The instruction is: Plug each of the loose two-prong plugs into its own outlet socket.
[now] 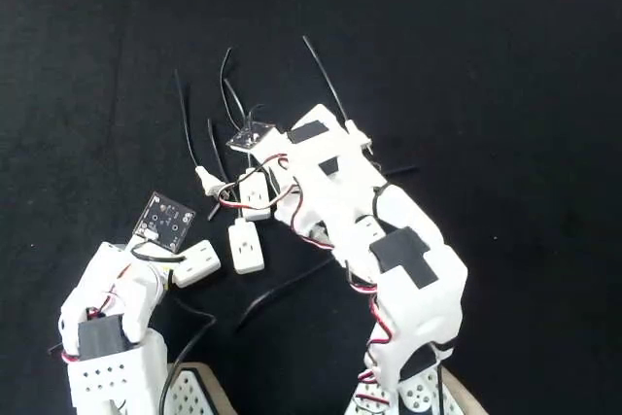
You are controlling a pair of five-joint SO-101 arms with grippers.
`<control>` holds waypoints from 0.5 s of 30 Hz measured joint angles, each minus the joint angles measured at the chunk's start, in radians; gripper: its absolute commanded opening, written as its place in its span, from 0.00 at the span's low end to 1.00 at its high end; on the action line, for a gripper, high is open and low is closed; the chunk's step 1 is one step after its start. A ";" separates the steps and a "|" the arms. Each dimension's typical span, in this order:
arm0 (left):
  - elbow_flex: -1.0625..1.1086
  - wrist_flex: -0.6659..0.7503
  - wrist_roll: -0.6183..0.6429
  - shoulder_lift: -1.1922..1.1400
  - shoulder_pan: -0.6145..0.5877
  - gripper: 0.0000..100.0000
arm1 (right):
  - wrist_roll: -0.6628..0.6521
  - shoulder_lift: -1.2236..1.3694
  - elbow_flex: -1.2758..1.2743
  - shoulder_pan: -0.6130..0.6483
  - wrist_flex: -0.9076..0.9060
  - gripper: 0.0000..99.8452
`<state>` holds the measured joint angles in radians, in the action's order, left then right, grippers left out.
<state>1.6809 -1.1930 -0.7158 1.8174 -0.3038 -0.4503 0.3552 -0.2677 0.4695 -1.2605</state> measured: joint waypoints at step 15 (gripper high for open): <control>0.000 0.006 0.000 0.000 0.002 0.19 | 0.272 -0.238 0.199 0.130 -0.163 0.01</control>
<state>1.6809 -1.1868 -0.7158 1.8174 -0.3023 -0.1788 0.1174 -0.0683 0.5999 -1.4231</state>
